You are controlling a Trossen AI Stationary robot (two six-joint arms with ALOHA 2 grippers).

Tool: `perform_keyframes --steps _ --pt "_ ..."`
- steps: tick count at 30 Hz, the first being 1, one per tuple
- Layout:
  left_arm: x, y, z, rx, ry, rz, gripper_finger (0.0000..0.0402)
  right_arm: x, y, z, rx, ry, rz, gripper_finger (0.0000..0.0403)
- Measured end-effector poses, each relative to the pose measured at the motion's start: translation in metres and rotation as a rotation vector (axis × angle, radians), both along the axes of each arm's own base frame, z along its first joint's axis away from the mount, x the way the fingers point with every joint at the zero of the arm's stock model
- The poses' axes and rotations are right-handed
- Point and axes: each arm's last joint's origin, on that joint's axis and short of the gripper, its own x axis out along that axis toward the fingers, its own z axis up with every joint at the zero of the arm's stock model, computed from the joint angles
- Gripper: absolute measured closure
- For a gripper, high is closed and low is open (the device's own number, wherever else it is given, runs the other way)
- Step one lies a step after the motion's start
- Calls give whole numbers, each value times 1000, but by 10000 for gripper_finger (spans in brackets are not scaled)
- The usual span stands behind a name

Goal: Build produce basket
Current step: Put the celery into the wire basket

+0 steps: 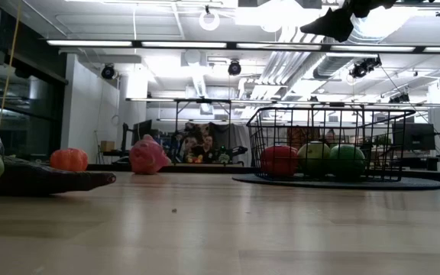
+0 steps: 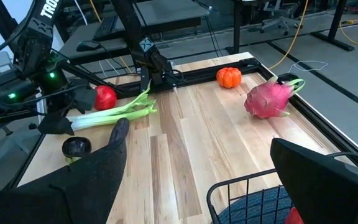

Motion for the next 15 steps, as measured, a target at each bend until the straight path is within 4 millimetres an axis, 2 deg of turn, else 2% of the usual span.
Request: perform_keyframes --steps 15 --pt "5 5 -1 44 -47 21 7 0 0 0 0 -1 0 16"
